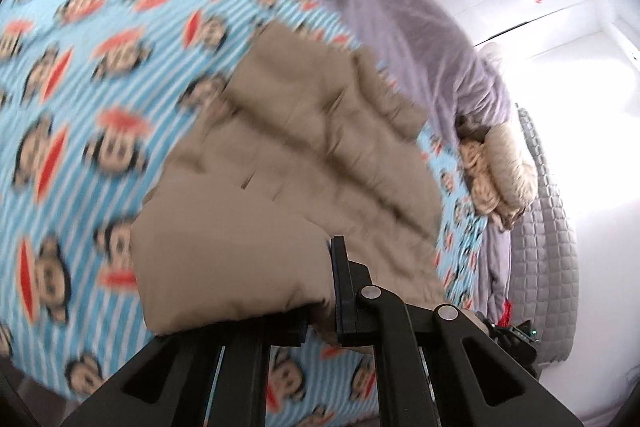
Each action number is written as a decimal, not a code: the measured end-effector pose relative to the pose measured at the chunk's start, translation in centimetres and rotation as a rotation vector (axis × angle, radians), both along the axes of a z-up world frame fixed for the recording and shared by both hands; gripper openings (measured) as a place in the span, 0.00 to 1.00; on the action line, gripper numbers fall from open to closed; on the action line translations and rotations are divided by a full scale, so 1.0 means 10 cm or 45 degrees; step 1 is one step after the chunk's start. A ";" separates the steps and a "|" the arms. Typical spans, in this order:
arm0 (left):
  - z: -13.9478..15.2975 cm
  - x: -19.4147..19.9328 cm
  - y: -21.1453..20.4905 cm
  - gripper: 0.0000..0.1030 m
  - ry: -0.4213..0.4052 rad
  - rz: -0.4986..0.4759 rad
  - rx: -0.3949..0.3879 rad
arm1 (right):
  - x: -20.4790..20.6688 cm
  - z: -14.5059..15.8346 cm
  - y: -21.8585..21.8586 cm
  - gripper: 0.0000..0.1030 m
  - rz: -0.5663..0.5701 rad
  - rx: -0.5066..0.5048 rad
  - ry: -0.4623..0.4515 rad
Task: Fold large clothes
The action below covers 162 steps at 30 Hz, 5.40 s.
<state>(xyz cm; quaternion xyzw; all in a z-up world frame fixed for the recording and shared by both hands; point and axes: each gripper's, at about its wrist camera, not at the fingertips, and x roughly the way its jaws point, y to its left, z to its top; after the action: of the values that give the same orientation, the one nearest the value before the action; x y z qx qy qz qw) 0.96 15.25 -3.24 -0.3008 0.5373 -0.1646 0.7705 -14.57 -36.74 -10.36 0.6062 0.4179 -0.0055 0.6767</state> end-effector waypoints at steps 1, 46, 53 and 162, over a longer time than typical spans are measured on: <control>0.09 0.13 -0.03 0.10 -0.039 -0.004 -0.003 | 0.12 0.10 -0.02 0.06 0.020 -0.025 -0.031; -0.49 2.65 -0.86 0.28 -0.145 -0.164 0.589 | 3.46 -0.29 -0.19 0.25 0.413 -0.589 0.118; -0.11 2.44 -0.84 0.33 -0.291 -0.176 0.590 | 3.31 0.18 -0.15 0.79 0.423 -0.747 0.001; -1.22 1.04 -0.79 0.99 0.238 -0.109 0.666 | 1.19 -0.67 0.28 1.00 0.215 -0.390 0.309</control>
<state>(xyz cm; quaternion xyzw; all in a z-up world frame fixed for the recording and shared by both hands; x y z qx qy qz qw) 11.37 7.40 -15.44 -0.0825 0.6426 -0.0243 0.7614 -2.62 -33.95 -17.10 0.4539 0.5401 -0.0851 0.7036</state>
